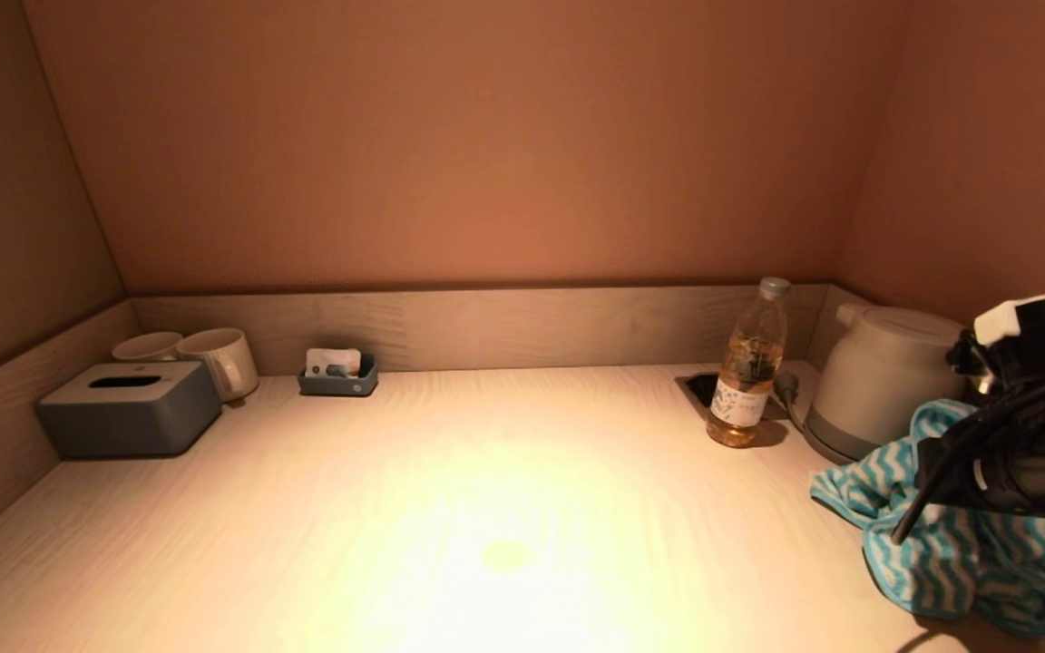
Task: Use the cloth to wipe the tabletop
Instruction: Pick up the tablecloth
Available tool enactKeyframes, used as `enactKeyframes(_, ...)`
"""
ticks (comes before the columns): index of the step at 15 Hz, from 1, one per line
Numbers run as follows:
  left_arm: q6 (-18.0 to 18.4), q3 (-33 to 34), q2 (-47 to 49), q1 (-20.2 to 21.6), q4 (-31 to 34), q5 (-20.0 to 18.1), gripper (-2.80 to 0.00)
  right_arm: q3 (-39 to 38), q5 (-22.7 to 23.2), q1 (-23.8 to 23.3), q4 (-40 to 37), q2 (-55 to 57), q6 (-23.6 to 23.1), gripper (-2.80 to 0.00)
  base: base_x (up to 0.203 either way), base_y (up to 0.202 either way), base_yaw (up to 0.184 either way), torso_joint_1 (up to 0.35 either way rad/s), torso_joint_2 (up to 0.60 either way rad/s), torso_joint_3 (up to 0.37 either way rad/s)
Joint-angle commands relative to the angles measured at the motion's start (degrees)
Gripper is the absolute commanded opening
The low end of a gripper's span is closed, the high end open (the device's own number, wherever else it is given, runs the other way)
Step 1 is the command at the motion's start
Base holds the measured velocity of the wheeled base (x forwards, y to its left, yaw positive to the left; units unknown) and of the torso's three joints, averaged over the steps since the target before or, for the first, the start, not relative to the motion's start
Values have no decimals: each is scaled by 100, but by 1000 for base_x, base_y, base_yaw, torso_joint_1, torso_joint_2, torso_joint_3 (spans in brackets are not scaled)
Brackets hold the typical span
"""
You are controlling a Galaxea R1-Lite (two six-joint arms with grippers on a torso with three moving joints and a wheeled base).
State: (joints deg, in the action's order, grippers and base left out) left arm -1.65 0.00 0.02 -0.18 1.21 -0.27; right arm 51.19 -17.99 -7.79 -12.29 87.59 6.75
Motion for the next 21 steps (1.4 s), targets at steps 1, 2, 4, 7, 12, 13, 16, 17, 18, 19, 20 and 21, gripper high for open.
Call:
enactKeyframes(1,-2,0,-2,1,2,0,-280,5,-12,-42,7,21,1,0,0,0,0,0,0,0)
enactKeyframes(2,-2,0,-2,1,2,0,-280,5,-12,-64,7,12,1,0,0,0,0,0,0,0)
enactKeyframes(4,-2,0,-2,1,2,0,-280,5,-12,-91,7,21,1,0,0,0,0,0,0,0)
enactKeyframes(7,-2,0,-2,1,2,0,-280,5,-18,-137,14,27,1,0,0,0,0,0,0,0)
enactKeyframes(12,-2,0,-2,1,2,0,-280,14,14,-414,39,230,19,0,0,0,0,0,0,0)
enactKeyframes(13,-2,0,-2,1,2,0,-280,12,21,-439,71,286,19,0,0,0,0,0,0,0)
enactKeyframes(16,-2,0,-2,1,2,0,-280,5,171,-577,251,547,19,0,0,0,0,0,0,0)
enactKeyframes(17,-2,0,-2,1,2,0,-280,6,235,-668,294,766,22,0,0,0,0,0,0,0)
enactKeyframes(18,-2,0,-2,1,2,0,-280,5,317,-765,364,918,26,0,0,0,0,0,0,0)
enactKeyframes(19,-2,0,-2,1,2,0,-280,5,400,-863,466,1059,21,0,0,0,0,0,0,0)
enactKeyframes(20,-2,0,-2,1,2,0,-280,4,457,-946,567,1191,13,0,0,0,0,0,0,0)
enactKeyframes(21,-2,0,-2,1,2,0,-280,5,498,-998,653,1287,5,0,0,0,0,0,0,0)
